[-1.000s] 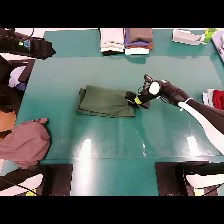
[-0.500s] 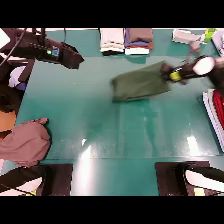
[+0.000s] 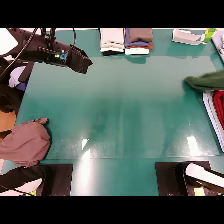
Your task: Fold the shirts.
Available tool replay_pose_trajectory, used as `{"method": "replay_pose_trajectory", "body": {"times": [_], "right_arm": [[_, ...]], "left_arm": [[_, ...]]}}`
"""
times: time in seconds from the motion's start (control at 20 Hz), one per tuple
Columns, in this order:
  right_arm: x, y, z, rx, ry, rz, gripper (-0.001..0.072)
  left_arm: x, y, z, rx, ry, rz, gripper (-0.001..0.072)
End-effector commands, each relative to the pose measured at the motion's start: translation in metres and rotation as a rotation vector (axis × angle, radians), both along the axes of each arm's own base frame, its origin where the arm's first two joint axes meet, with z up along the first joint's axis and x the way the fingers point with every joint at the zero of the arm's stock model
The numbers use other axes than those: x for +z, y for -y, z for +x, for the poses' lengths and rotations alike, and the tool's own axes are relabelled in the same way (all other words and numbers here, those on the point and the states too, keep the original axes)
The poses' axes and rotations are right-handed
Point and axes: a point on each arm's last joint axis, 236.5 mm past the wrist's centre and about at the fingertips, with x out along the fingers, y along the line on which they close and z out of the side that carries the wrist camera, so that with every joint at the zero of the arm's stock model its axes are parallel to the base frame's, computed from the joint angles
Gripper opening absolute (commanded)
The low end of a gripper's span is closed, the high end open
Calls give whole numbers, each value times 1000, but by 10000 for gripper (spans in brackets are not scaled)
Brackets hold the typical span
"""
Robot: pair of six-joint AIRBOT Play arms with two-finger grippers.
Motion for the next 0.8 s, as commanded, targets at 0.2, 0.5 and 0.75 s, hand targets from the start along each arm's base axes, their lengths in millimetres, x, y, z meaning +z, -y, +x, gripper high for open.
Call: {"method": "replay_pose_trajectory", "body": {"times": [0.2, 0.5, 0.75], "right_arm": [[-9, 58, -13, -95, 65, 55, 21], [86, 66, 7, -67, 217, -89, 20], [129, 66, -16, -72, 219, -131, 21]], "left_arm": [[-1, 1, -2, 20, -30, -18, 25], [-1, 1, -2, 20, -30, -18, 24], [-2, 1, -2, 20, -30, -18, 25]]}}
